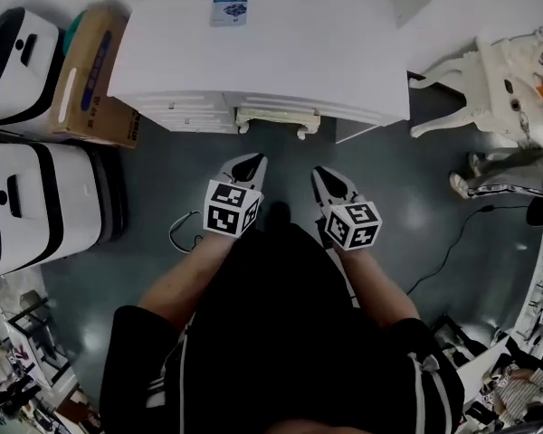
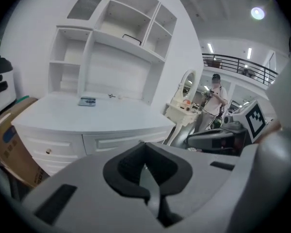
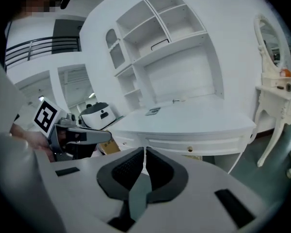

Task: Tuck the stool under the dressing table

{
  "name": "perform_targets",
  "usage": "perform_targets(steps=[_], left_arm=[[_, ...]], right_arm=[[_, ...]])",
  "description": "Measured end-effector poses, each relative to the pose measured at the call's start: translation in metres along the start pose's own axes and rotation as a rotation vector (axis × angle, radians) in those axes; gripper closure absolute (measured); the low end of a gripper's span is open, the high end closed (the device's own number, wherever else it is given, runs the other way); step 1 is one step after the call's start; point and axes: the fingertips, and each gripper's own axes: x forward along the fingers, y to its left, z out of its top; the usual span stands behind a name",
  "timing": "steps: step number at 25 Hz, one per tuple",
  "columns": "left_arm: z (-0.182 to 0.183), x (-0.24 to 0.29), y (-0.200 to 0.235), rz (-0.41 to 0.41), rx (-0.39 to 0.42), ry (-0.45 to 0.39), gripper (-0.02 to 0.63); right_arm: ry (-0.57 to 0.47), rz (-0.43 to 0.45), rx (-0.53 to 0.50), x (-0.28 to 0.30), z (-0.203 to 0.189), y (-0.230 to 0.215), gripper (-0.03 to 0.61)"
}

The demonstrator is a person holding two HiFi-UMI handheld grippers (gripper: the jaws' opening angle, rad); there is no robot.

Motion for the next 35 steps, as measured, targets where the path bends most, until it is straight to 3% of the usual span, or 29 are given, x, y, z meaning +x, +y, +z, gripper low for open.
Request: perform_targets(steps=[5,8,13,17,21,28,35], left_arm=[[0.039,-0.044,-0.020,-0.021,0.077,-0.049,0.607],[0.058,-0.068,-0.034,-0.032,0.148,-0.077,0.607],[0.098,-0.102,-0.052,-0.061,0.164,-0.146,0.607],[0.131,-0.124,-0.059,-0.059,0.187,-0.215,0.607],[0.155,-0.148,-0.064,-0.032,0.266,-0.263,0.607],[0.169,-0.170,-0.056,-0.009,0.253,-0.305,0.607],[0.153,-0.168,-0.046,-0.004,0.213,-0.271,0.607]], right_arm=[[-0.054,0.040,-0.003,-0.036,0.034,0.035,0.546],[-0.110,0.085,-0.062,-0.052,0.061,0.060,0.552],[-0.186,0.152,-0.168,-0.074,0.103,0.094,0.557],[-0.266,0.196,-0.155,-0.095,0.142,0.109,0.558],[-0.365,0.212,-0.166,-0.120,0.180,0.124,0.558],[-0.377,0.197,-0.220,-0.119,0.189,0.140,0.560],[-0.365,0.202,-0.203,-0.114,0.182,0.140,0.560]])
